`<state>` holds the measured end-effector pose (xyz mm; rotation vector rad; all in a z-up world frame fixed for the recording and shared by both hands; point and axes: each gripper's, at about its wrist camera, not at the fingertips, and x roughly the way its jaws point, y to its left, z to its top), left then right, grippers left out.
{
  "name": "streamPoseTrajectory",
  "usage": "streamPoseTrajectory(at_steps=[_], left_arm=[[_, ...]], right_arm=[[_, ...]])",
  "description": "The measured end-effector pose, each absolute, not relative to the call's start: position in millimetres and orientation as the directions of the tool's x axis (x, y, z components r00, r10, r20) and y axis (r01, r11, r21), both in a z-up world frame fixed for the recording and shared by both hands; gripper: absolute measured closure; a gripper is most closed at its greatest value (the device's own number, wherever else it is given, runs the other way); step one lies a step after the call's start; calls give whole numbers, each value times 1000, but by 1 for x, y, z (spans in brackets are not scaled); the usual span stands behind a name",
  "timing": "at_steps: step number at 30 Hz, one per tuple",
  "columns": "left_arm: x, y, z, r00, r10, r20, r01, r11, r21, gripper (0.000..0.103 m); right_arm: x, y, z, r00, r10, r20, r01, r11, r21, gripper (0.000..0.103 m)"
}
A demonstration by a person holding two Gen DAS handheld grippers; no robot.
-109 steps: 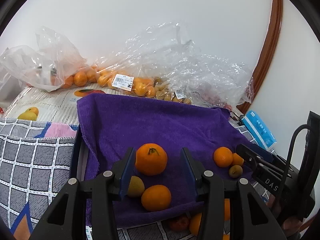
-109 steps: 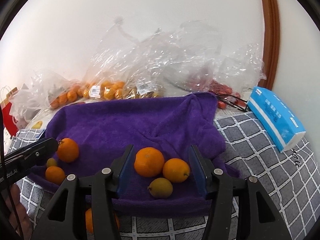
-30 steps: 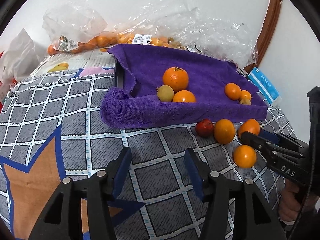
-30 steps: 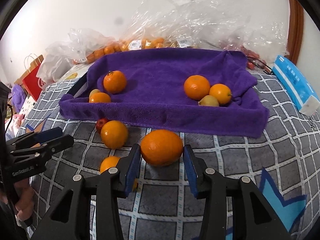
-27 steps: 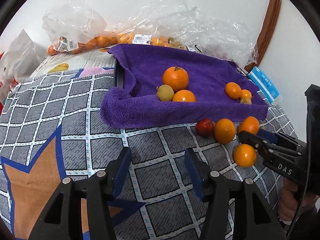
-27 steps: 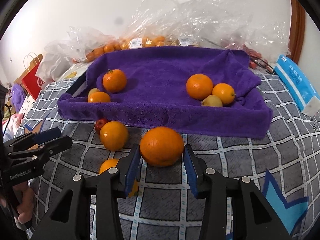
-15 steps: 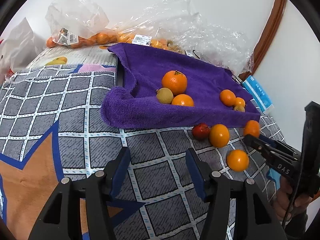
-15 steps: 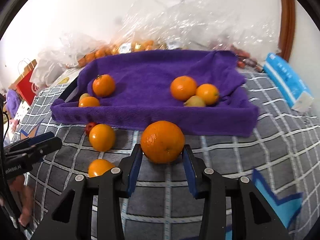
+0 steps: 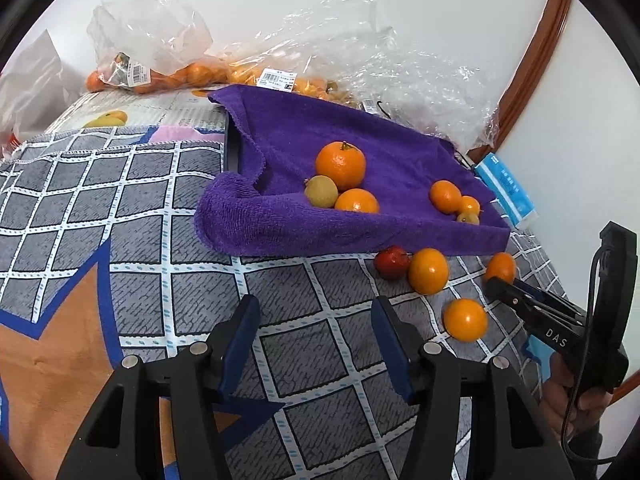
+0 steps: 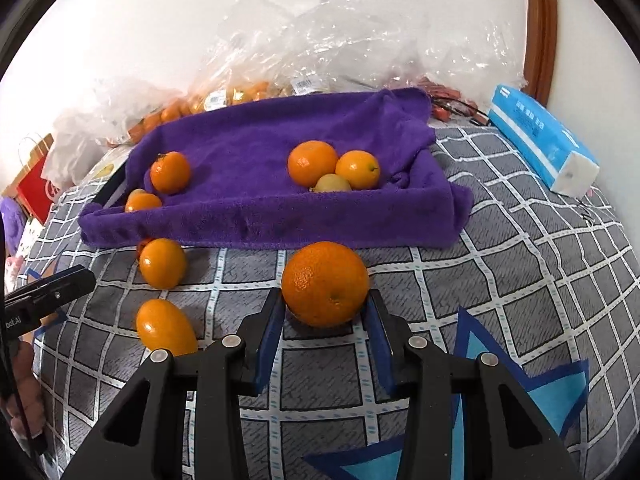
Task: Organize fruits
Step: 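Grasp a large orange on the bedspread with the right gripper and lift it, then move the left gripper over the red fruit while the right gripper holds its orange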
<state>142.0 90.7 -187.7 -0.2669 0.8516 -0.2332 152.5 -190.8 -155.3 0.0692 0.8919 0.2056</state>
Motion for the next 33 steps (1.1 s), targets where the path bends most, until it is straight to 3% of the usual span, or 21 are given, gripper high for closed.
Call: streamPoseTrajectory(at_steps=[5, 14, 24, 33], left_arm=[[136, 79, -184, 637, -232, -735, 79, 968, -237, 49], [152, 40, -169, 614, -293, -733, 156, 955, -251, 49], [175, 25, -184, 604, -250, -757, 132, 968, -214, 66], [180, 4, -186, 614, -221, -758, 169, 975, -148, 66]], right_arm=[[148, -198, -152, 633, 187, -751, -120, 982, 144, 62], [135, -208, -144, 678, 146, -721, -114, 989, 93, 62], [129, -215, -142, 681, 185, -708, -127, 983, 134, 62], [131, -217, -147, 659, 219, -720, -132, 976, 176, 62]])
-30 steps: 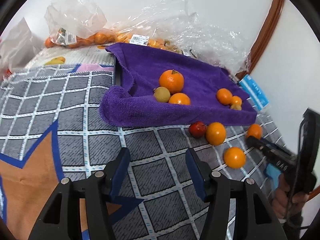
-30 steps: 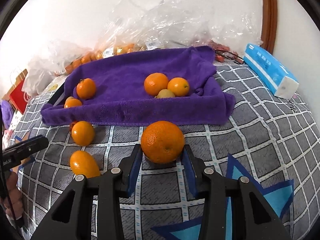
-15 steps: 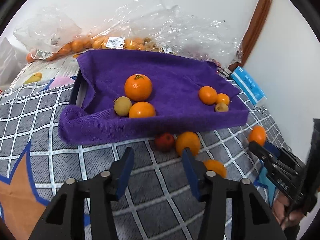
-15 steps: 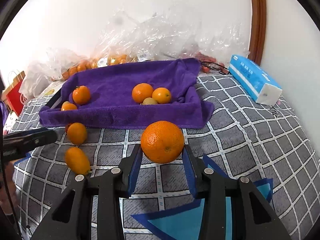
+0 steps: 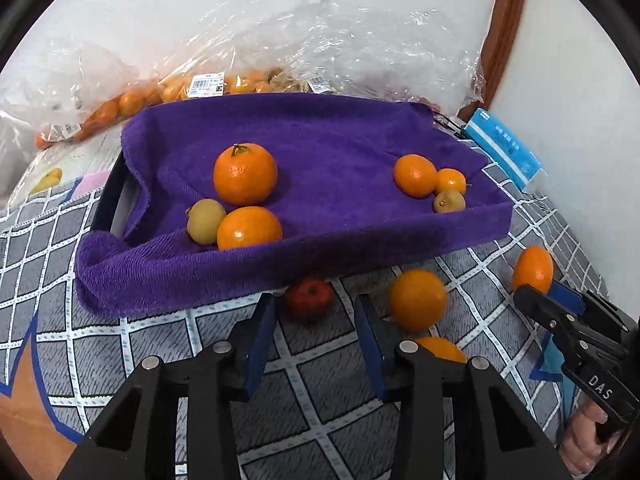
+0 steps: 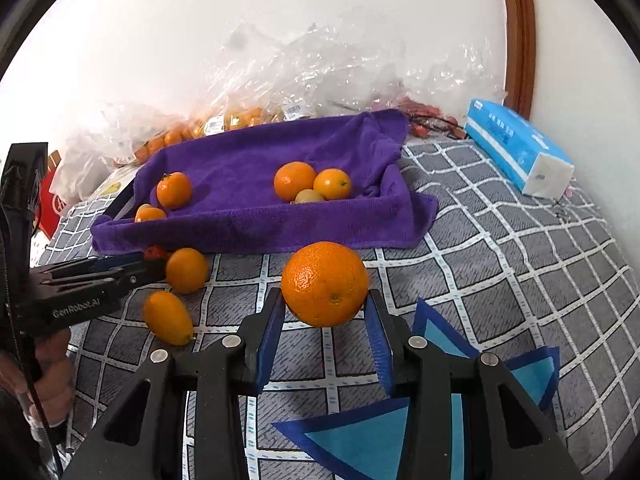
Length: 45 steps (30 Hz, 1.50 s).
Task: Organize fruits
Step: 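Move the left gripper over the red fruit while the right gripper holds its orange, then close the left gripper on the red fruit while the right gripper holds its orange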
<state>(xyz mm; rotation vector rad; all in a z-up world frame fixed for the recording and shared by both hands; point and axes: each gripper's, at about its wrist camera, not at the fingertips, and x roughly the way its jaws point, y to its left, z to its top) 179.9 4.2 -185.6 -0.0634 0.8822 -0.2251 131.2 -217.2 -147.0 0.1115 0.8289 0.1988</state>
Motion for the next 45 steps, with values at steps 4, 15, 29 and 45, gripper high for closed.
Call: streamPoseTrajectory(at_steps=[4, 15, 29, 45], left_arm=[[181, 10, -185, 618, -218, -756, 147, 976, -161, 79], [173, 36, -181, 650, -397, -649, 182, 909, -374, 79], [154, 40, -164, 742, -336, -580, 157, 928, -338, 79], [142, 27, -158, 745, -348, -569, 196, 930, -311, 79]], right_arm=[[132, -220, -149, 653, 231, -721, -129, 972, 195, 62], [134, -218, -151, 645, 244, -724, -146, 970, 197, 62], [131, -228, -150, 662, 223, -715, -99, 972, 212, 62], [120, -232, -140, 667, 183, -723, -49, 978, 202, 62]])
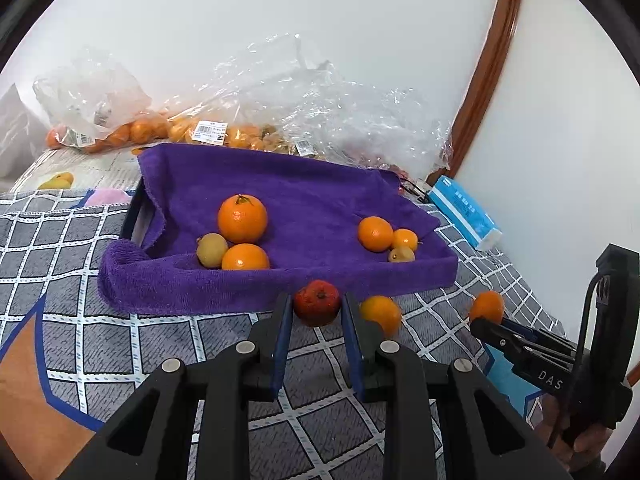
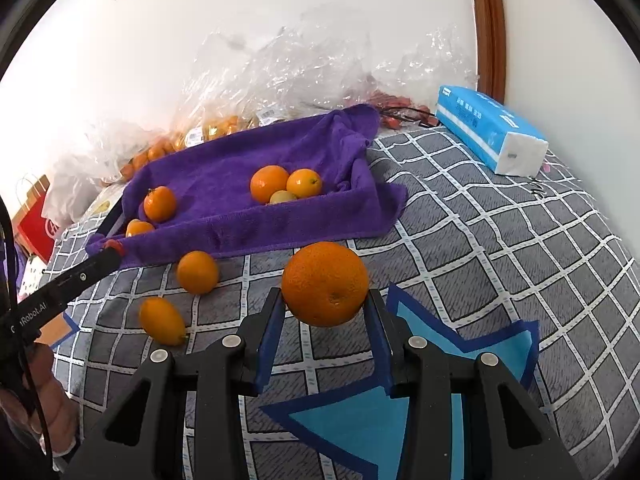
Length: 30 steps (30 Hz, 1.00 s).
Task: Organize fruits
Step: 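Close the left gripper on the red fruit while the right gripper holds its orange, then carry the red fruit onto the towel with the left gripper while the right gripper carries its orange there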
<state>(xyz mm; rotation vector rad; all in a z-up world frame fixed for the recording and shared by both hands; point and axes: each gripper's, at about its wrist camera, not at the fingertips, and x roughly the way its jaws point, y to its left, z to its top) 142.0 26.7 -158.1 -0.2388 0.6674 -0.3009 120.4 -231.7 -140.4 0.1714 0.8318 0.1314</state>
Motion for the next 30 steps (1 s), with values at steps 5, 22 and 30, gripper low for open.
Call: streamPoseTrajectory(at_steps=[5, 22, 30], left_arm=[[140, 31, -156, 764, -326, -556, 171, 934, -313, 79], [138, 52, -128, 789, -303, -535, 123, 930, -346, 79], [154, 67, -94, 814, -225, -536, 72, 954, -292, 79]], right_arm=[[119, -223, -138, 666, 185, -722, -59, 979, 197, 62], [130, -199, -109, 684, 209, -699, -121, 977, 173, 62], [155, -188, -85, 726, 217, -652, -152, 976, 154, 62]])
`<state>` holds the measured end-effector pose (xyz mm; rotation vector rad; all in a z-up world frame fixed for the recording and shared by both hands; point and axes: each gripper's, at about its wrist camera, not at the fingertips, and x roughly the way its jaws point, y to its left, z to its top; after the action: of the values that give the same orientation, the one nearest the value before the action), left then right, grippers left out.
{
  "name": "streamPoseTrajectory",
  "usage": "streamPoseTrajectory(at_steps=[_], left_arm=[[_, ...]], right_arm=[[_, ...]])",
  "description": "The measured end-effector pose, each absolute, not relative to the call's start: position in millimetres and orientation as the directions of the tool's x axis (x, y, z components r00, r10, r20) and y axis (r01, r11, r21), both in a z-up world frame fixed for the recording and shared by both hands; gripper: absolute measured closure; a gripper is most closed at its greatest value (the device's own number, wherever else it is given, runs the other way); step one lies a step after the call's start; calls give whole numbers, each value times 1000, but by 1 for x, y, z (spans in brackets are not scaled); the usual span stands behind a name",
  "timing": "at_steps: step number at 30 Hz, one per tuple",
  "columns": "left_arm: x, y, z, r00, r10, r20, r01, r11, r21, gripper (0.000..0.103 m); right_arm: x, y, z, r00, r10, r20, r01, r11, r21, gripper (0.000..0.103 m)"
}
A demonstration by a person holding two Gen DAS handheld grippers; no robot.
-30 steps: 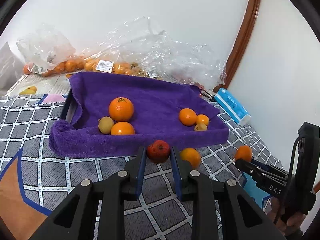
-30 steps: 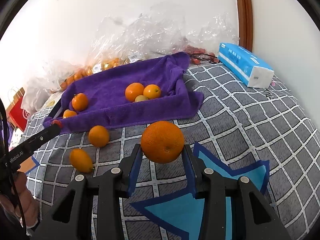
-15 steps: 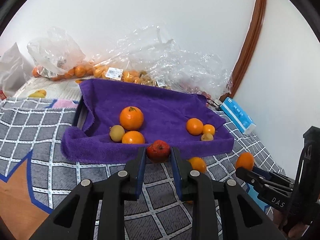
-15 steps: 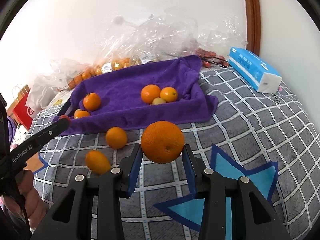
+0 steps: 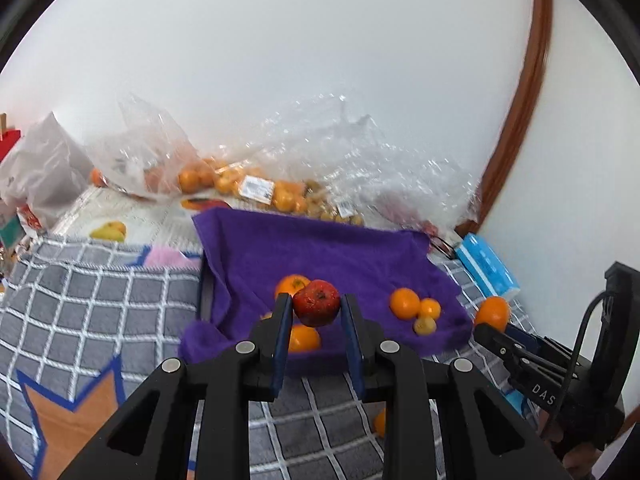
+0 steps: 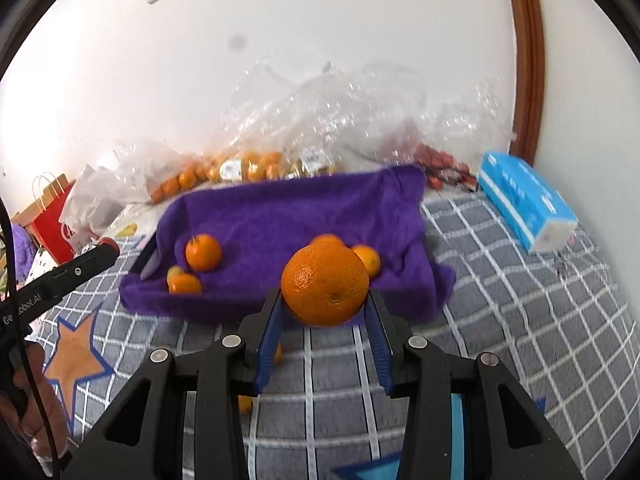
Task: Organize fruits
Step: 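Carry the red fruit onto the towel with the left gripper while the right gripper carries its orange there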
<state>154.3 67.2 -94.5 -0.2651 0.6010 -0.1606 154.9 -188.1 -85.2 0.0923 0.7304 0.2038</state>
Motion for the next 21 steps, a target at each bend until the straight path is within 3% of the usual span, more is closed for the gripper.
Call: streamPoseTrajectory(at_steps=[11, 21], left_arm=[[191, 70, -84, 826, -219, -519, 60, 951, -304, 79], [210, 77, -121, 817, -243, -523, 52, 934, -353, 79]], right_arm=[[186, -182, -80, 754, 212, -622, -145, 977, 157, 62], [214, -178, -99, 751, 227, -620, -145, 973, 181, 62]])
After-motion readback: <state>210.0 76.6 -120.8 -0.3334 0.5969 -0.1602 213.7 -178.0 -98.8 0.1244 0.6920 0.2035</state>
